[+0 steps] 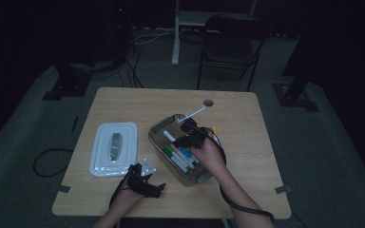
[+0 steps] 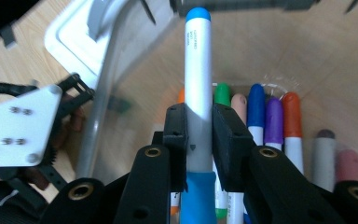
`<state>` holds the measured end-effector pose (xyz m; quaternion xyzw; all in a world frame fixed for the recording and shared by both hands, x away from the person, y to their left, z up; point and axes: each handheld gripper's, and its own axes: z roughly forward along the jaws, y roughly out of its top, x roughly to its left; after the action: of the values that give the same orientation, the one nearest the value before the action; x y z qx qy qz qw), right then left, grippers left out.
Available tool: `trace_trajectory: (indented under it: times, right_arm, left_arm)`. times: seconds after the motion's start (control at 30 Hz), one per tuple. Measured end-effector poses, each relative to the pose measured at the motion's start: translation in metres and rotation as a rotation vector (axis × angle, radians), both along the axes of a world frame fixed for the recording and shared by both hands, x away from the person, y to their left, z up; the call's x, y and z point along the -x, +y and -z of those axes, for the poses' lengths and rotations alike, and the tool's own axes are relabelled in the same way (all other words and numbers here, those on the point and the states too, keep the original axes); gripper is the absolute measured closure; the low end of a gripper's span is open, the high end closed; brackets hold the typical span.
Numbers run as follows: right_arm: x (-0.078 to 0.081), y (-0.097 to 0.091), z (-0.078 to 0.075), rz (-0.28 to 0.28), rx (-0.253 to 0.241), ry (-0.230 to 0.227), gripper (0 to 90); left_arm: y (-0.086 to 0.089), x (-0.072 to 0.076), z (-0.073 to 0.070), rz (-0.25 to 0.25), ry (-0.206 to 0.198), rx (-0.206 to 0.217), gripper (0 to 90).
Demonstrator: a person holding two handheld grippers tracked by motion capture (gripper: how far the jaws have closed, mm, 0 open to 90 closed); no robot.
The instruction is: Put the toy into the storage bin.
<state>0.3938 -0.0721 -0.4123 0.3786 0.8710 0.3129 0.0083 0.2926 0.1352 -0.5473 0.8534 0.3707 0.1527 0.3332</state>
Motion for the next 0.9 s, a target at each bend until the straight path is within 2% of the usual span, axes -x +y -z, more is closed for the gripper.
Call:
trace_trajectory:
  times: [0.33,0.63,0.83,0.9]
  right_arm:
    - [-0.027,0.015,0.035,-0.004,0.083,0.126,76.4]
    - [-0.034,0.028,0.046,-0.020,0.159,0.175,76.4]
    - [-0.036,0.031,0.051,-0.027,0.187,0.205,76.2]
    - [-0.037,0.032,0.053,-0.034,0.186,0.230,75.7]
  left_arm:
    - [0.000,0.000,0.000,-0.001,-0.002,0.000,0.4]
    - [0.000,0.000,0.000,-0.001,-0.001,0.000,0.4]
    - [0.000,0.000,0.000,-0.001,-0.002,0.000,0.4]
    - [0.000,0.000,0.000,0.000,-0.002,0.000,0.4]
